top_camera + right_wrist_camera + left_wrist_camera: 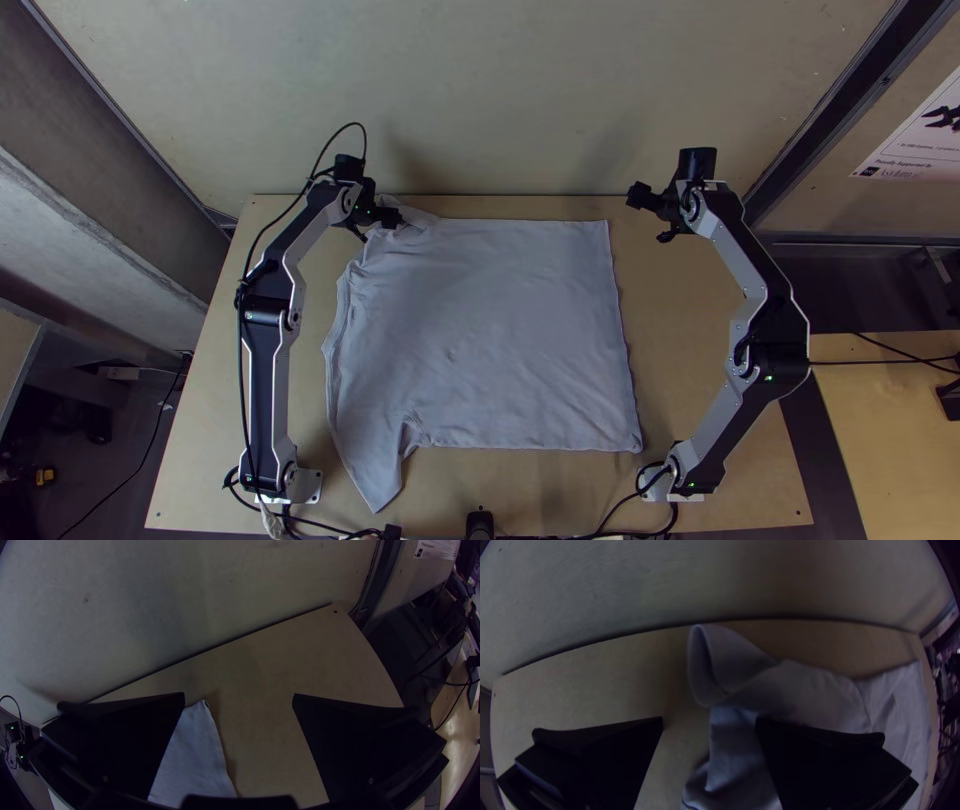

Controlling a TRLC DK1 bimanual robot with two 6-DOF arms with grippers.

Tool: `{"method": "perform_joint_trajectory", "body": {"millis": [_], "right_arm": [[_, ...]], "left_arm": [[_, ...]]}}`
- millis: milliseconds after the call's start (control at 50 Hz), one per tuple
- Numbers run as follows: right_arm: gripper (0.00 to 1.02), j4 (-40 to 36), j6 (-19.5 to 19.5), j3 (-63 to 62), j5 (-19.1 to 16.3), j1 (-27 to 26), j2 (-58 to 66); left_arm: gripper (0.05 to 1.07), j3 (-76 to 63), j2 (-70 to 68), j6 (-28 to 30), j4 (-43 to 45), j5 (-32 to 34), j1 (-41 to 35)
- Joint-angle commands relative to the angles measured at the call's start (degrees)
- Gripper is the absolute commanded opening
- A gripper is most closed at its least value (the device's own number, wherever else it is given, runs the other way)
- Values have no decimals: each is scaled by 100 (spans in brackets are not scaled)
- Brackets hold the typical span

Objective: Fold the t-shirt

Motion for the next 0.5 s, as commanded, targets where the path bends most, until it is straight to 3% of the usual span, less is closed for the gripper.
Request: {"method": "perform_joint_trajectory", "body": {"millis": [0,80,200,320,480], "right_arm": [[99,-26,122,46,-19,-49,177],[99,-26,122,151,-19,-58,273],[99,-35,157,371,-19,-67,475],[98,-202,254,723,-19,-67,801],[98,-1134,403,1892,-28,-14,1600]], "left_arm": [[65,-72,236,241,-547,7,-190],[37,-159,157,180,-547,15,-216],[7,-168,148,65,-433,15,-198],[8,-177,183,39,-283,15,-190],[8,-124,157,39,-28,-28,-198]]}}
